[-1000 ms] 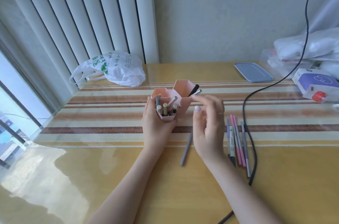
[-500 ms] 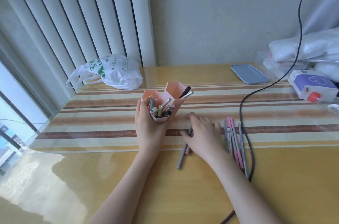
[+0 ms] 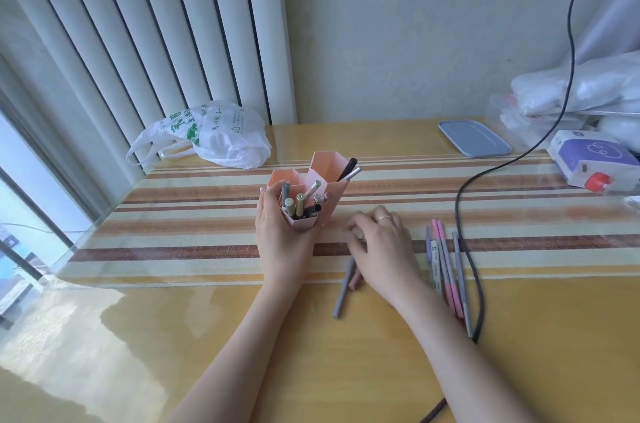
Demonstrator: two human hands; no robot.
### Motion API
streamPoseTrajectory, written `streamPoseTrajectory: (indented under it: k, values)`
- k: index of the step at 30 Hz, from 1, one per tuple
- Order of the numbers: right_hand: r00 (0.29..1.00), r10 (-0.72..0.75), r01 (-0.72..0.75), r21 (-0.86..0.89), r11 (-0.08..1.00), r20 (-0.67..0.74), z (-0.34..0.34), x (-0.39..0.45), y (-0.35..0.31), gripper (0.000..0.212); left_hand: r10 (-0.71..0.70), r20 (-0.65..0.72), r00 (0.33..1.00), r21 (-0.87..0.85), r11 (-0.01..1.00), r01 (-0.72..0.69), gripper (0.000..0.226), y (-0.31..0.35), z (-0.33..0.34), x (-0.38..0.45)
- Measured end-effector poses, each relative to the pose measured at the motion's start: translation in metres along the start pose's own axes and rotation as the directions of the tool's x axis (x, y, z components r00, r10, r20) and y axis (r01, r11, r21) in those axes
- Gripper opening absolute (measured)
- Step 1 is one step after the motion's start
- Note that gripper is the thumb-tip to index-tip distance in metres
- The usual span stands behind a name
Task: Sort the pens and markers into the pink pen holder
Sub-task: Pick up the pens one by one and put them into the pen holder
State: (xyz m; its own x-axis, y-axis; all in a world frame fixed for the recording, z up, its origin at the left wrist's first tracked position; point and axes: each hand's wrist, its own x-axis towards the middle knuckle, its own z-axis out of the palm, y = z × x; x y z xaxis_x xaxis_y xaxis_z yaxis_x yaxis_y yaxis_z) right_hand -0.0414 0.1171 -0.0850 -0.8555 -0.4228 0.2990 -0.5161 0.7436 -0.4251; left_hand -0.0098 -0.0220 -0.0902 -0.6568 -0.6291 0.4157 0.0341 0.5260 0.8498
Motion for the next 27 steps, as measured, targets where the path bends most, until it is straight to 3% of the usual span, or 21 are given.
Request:
streamPoseTrajectory:
  k: [2, 6, 11, 15, 17, 21, 23, 27]
  values:
    - [0.990, -0.125, 0.117, 0.119, 0.986, 0.068, -0.0085, 0.0006, 0.0068, 0.030, 0.001, -0.005, 1.000, -0.013, 1.000, -0.001, 0.060, 0.0006, -0.0005, 0.0000]
    - [0.934, -0.147, 0.051, 0.285, 0.957, 0.327, -0.0131, -0.0007, 0.0104, 0.037, 0.008, -0.012, 1.000, -0.017, 1.000, -0.009, 0.054, -0.0025, -0.0008, 0.0011]
    - [0.922, -0.109, -0.034, 0.358, 0.933, 0.371, -0.0141, -0.0020, 0.0095, 0.037, 0.036, -0.008, 0.999, 0.004, 0.999, -0.036, 0.056, -0.0041, -0.0002, 0.0019]
    - [0.908, -0.148, -0.043, 0.440, 0.897, 0.392, -0.0115, -0.0010, 0.0109, 0.019, 0.028, -0.019, 0.999, 0.019, 0.999, -0.028, 0.058, -0.0069, 0.0013, 0.0023]
    - [0.921, -0.136, -0.035, 0.424, 0.905, 0.366, -0.0109, -0.0001, 0.0116, 0.012, 0.035, -0.022, 0.999, 0.019, 0.999, -0.035, 0.057, -0.0067, 0.0015, 0.0022]
    - [0.933, -0.237, 0.188, 0.196, 0.962, 0.269, -0.0110, 0.0007, 0.0082, 0.010, 0.041, -0.027, 0.999, 0.009, 0.999, -0.041, 0.057, -0.0063, 0.0015, 0.0026]
    - [0.929, -0.305, 0.272, 0.173, 0.947, 0.209, -0.0107, -0.0004, 0.0051, 0.009, 0.041, -0.029, 0.999, 0.003, 0.999, -0.041, 0.055, -0.0059, 0.0008, 0.0031]
    - [0.970, -0.241, 0.229, 0.238, 0.944, 0.020, -0.0136, 0.0018, 0.0073, 0.009, 0.021, -0.025, 0.999, -0.026, 0.999, -0.022, 0.054, -0.0090, -0.0006, 0.0057]
